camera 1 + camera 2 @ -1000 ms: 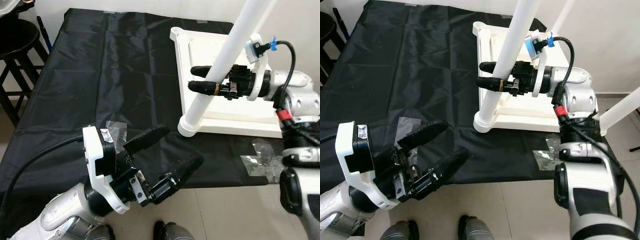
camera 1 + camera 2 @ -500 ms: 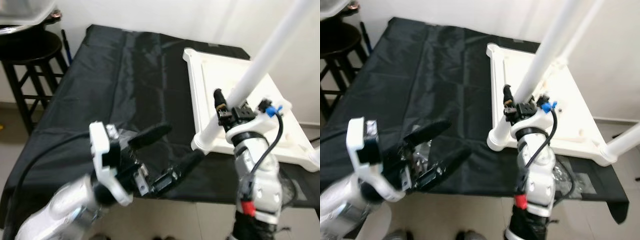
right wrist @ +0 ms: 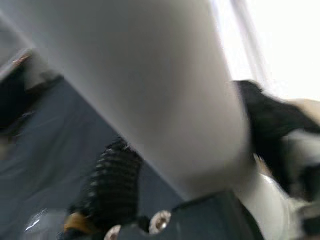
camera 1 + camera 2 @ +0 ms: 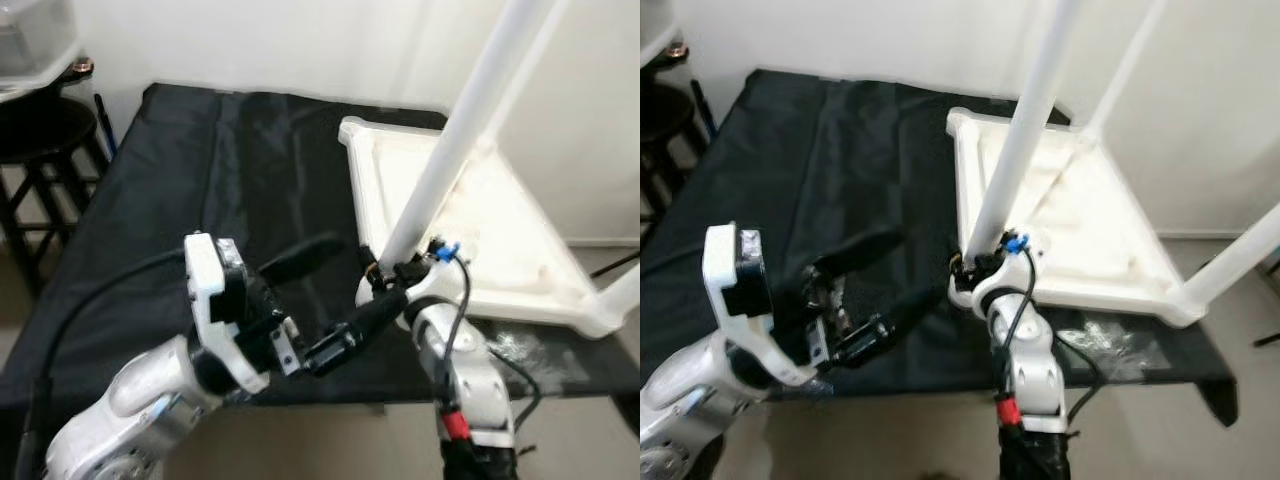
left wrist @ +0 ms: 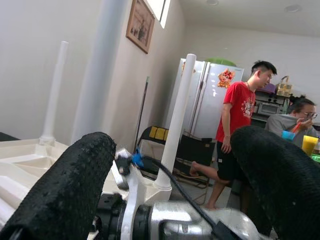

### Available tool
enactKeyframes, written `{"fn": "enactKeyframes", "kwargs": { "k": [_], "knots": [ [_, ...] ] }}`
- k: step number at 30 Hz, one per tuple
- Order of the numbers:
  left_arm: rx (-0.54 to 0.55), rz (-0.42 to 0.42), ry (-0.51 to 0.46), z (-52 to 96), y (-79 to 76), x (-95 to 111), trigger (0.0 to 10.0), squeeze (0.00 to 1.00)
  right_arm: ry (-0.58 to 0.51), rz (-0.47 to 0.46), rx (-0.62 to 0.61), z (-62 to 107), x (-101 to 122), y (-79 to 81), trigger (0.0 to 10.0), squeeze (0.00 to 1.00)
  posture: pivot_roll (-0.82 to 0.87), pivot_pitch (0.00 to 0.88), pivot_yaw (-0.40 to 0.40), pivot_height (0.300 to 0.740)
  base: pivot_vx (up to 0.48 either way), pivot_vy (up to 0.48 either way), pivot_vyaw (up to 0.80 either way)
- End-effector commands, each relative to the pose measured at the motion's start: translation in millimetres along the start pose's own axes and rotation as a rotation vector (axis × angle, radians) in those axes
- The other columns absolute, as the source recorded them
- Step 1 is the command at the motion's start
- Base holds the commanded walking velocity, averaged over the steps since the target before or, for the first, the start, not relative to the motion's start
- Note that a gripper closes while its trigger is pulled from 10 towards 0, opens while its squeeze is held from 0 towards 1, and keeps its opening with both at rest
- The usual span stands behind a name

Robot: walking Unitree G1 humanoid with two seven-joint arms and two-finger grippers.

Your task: Building children table

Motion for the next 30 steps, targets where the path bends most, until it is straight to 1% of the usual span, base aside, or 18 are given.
{"fn": "enactKeyframes", "kwargs": {
  "k": [1,2,3,4,5,6,9,10,11,12,13,17,18,21,23,27,29,30],
  "knots": [
    [-0.012,0.017,-0.003,-0.5,-3.5,0,10.0,0.0,-0.053,0.004,0.091,0.4,14,6.1,10.0,1.0,-0.06,0.112,-0.14,0.74,0.0,0.0,0.0],
    [-0.014,0.022,-0.001,0.0,-4.9,0,10.0,0.0,-0.064,0.062,0.217,2.5,28,1.7,10.0,1.0,-0.06,0.123,-0.14,0.74,0.0,0.0,0.0],
    [-0.014,0.022,-0.001,0.0,-4.9,0,10.0,0.0,-0.064,0.062,0.217,2.5,28,1.7,10.0,1.0,-0.06,0.123,-0.14,0.74,0.0,0.0,0.0],
    [-0.013,0.03,0.002,1.0,-6.6,-1,10.0,0.0,-0.053,0.153,0.315,3.7,42,-10.5,10.0,1.0,-0.06,0.134,-0.142,0.74,0.0,0.0,0.0],
    [-0.013,0.03,0.002,1.0,-6.6,-1,10.0,0.0,-0.053,0.153,0.315,3.7,42,-10.5,10.0,1.0,-0.06,0.134,-0.142,0.74,0.0,0.0,0.0],
    [-0.011,0.037,0.006,2.3,-8.5,-1,10.0,0.0,-0.035,0.219,0.374,3.1,57,-23.9,10.0,1.0,-0.05,0.149,-0.145,0.74,0.0,0.0,0.0],
    [-0.011,0.037,0.006,2.3,-8.5,-1,10.0,0.0,-0.035,0.219,0.374,3.1,57,-23.9,10.0,1.0,-0.05,0.149,-0.145,0.74,0.0,0.0,0.0],
    [-0.007,0.044,0.011,3.6,-10.5,0,10.0,0.0,-0.006,0.272,0.428,1.9,72,-35.6,10.0,0.67,-0.04,0.163,-0.146,0.74,0.0,0.0,0.0],
    [-0.007,0.044,0.011,3.6,-10.5,0,10.0,0.0,-0.006,0.272,0.428,1.9,72,-35.6,10.0,0.67,-0.04,0.163,-0.146,0.74,0.0,0.0,0.0],
    [-0.002,0.048,0.017,5.2,-12.1,0,10.0,0.0,0.031,0.322,0.489,0.4,86,-43.6,10.0,0.0,-0.02,0.172,-0.144,0.74,0.0,0.0,0.0],
    [0.002,0.05,0.024,6.8,-13.6,1,10.0,0.0,0.056,0.364,0.531,-1.3,99,-48.3,10.0,0.0,-0.01,0.181,-0.145,0.74,0.0,0.0,0.0],
    [0.008,0.053,0.031,8.9,-15.1,3,10.0,0.0,0.086,0.402,0.597,-2.5,115,-49.3,10.0,0.0,-0.01,0.186,-0.143,0.74,0.0,0.0,0.0],
    [0.012,0.054,0.035,9.8,-16.1,4,10.0,0.0,0.082,0.392,0.637,-4.4,127,-48.1,0.0,0.0,-0.01,0.194,-0.141,0.74,0.0,0.0,0.0],
    [0.013,0.055,0.036,9.9,-16.5,5,10.0,0.0,0.088,0.391,0.654,-4.9,130,-47.5,0.0,0.0,0.0,0.2,-0.14,0.74,0.0,0.0,0.0],
    [0.016,0.057,0.039,11.0,-18.0,6,10.0,0.0,0.099,0.382,0.727,-4.8,133,-45.6,0.0,0.0,0.0,0.206,-0.134,0.74,0.0,0.0,0.0],
    [0.016,0.059,0.041,11.3,-18.3,6,10.0,0.0,0.103,0.367,0.751,-6.4,128,-43.5,0.0,0.0,-0.01,0.207,-0.131,0.74,0.0,0.0,0.0],
    [0.016,0.061,0.042,11.0,-18.4,6,10.0,0.0,0.101,0.363,0.732,-8.9,120,-41.6,0.0,0.0,-0.01,0.205,-0.132,0.74,0.0,0.0,0.0],
    [0.015,0.062,0.042,10.8,-18.5,6,10.0,0.0,0.087,0.356,0.689,-10.6,114,-41.2,0.0,0.0,-0.01,0.204,-0.133,0.74,0.0,0.0,0.0]
  ]
}}
Point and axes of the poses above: a point about 5 cm out from each wrist's last joint towards the gripper, its own z axis pointing back from the gripper into the wrist, its own x axis along the axis of the wrist's last joint, y = z × x, the point moved 1 cm from there along -z, pointing out of the wrist towards the gripper, and after that the axes turned 15 degrees about -z, right-handed, at the moved point
